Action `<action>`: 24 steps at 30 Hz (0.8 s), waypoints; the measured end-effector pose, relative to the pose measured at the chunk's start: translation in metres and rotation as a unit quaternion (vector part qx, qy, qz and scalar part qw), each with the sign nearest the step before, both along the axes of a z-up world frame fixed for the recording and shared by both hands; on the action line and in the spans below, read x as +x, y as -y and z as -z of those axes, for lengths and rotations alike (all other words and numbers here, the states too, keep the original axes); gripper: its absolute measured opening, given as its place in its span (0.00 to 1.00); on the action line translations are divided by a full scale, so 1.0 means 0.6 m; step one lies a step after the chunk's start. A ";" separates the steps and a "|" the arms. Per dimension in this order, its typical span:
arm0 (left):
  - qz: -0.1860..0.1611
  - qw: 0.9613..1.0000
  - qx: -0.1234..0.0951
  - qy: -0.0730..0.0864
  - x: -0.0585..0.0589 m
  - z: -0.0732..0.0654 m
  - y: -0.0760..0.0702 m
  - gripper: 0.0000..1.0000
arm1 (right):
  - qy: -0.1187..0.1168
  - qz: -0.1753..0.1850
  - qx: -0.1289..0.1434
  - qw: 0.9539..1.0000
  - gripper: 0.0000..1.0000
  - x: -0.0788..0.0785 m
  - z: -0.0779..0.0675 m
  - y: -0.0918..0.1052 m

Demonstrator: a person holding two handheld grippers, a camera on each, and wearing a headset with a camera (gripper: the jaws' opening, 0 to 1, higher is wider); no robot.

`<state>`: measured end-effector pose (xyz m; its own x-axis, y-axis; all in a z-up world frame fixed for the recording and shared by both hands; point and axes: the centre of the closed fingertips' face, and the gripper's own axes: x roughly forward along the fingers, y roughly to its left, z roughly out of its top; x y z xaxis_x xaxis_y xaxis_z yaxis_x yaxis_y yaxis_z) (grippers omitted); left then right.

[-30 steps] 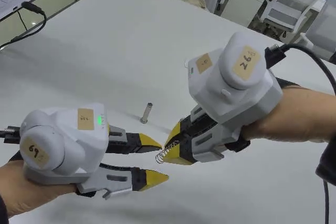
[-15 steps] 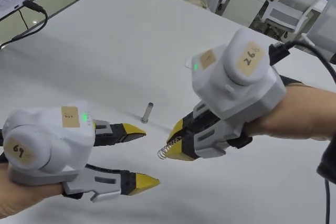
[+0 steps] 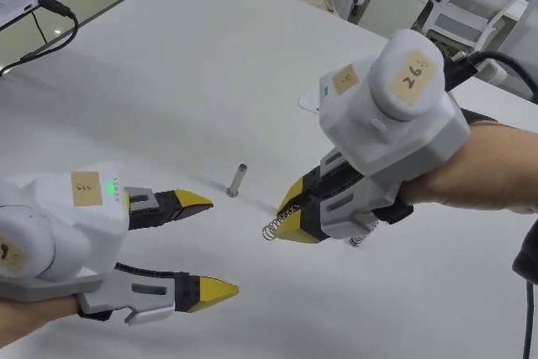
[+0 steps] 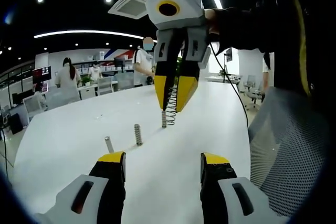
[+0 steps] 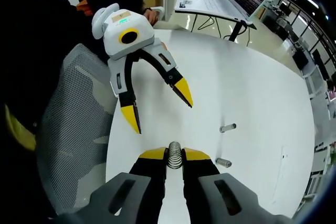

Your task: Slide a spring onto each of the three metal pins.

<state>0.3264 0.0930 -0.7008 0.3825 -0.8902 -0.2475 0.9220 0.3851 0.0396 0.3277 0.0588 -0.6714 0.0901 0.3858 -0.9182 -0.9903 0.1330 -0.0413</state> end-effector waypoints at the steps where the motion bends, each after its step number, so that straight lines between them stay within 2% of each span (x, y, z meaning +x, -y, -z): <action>1: -0.002 1.000 0.001 0.001 0.001 0.001 -0.002 0.52 | 0.001 0.001 0.000 1.000 0.09 0.002 -0.001 0.001; 8: -0.021 1.000 0.010 0.006 0.007 0.005 -0.017 0.55 | 0.008 0.005 -0.004 1.000 0.09 0.021 -0.004 0.003; 14: -0.031 0.999 0.022 0.015 0.011 0.010 -0.028 0.55 | 0.015 0.004 -0.013 1.000 0.08 0.050 -0.006 0.001; 24: -0.045 0.999 0.022 0.006 0.010 0.025 -0.041 0.54 | 0.014 0.005 -0.021 1.000 0.08 0.085 0.003 -0.002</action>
